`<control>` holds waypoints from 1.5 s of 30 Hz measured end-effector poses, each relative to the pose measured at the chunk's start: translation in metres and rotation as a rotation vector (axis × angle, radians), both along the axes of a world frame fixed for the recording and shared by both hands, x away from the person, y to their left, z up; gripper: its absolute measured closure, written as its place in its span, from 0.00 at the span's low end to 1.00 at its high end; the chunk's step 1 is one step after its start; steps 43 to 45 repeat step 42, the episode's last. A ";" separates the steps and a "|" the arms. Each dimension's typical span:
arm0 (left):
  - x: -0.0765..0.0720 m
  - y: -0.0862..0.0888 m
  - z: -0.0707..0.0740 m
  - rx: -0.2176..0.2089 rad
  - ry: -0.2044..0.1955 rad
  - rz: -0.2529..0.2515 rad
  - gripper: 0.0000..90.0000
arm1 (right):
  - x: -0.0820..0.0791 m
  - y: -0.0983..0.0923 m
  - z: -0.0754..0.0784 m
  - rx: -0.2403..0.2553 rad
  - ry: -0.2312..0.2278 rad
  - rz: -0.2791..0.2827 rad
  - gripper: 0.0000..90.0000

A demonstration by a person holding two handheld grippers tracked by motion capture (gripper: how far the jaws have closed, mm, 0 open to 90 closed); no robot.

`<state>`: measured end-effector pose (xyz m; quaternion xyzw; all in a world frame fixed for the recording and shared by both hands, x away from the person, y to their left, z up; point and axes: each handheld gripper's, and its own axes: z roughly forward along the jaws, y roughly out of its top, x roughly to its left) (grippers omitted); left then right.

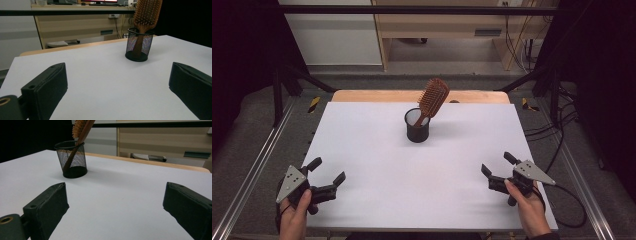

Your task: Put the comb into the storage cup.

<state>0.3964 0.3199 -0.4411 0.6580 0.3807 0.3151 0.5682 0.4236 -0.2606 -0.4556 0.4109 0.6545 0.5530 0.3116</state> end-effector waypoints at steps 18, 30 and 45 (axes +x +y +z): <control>-0.001 -0.002 0.001 -0.020 -0.017 -0.005 0.03 | 0.000 0.016 -0.002 -0.004 0.011 0.083 0.05; -0.001 -0.008 0.003 -0.040 -0.066 0.010 0.03 | 0.008 0.035 0.002 0.001 0.037 0.184 0.04; -0.001 -0.013 0.004 -0.059 -0.065 0.007 0.02 | 0.002 0.025 0.015 0.074 -0.033 0.174 0.08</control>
